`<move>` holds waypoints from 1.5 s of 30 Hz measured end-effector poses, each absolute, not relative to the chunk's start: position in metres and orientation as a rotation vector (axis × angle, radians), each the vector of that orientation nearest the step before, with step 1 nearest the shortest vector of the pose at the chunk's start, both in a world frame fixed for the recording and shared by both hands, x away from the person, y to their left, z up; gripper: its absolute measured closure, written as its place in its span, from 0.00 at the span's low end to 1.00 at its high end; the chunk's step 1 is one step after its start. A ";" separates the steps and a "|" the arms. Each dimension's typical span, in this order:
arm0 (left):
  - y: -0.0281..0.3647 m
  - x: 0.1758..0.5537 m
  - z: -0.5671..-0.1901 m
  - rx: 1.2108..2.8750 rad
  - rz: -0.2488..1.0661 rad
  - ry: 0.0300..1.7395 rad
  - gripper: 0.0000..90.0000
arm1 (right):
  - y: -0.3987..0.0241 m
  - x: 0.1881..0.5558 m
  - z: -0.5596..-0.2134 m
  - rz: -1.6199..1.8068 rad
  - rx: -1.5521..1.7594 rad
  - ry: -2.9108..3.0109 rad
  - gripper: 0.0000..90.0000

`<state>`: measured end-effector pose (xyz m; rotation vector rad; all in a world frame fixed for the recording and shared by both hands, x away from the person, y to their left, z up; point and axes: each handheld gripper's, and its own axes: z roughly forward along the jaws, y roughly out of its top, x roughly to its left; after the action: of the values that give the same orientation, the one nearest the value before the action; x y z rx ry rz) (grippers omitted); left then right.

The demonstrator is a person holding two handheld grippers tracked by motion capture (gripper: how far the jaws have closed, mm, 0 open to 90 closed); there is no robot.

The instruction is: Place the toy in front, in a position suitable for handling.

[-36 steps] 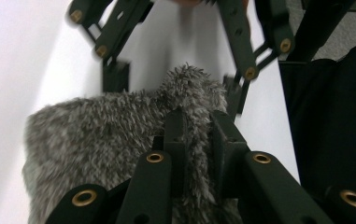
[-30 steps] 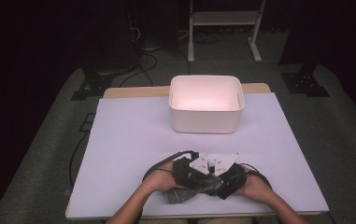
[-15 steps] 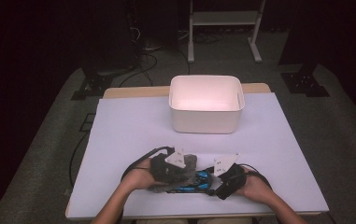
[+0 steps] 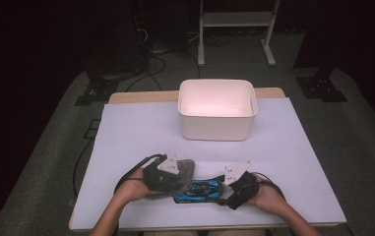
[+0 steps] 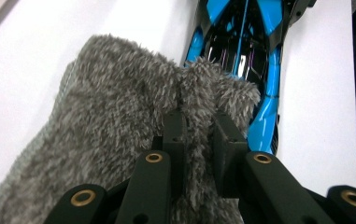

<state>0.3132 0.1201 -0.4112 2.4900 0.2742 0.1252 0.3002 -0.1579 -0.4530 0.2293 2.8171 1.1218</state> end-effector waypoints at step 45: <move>0.089 0.314 -0.414 2.474 0.236 0.305 0.88 | -0.161 0.321 -0.456 1.073 0.400 2.799 0.22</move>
<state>0.3144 0.0893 -0.4142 2.4743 0.3054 0.2358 0.3213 -0.1612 -0.4559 0.3995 2.7989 1.0725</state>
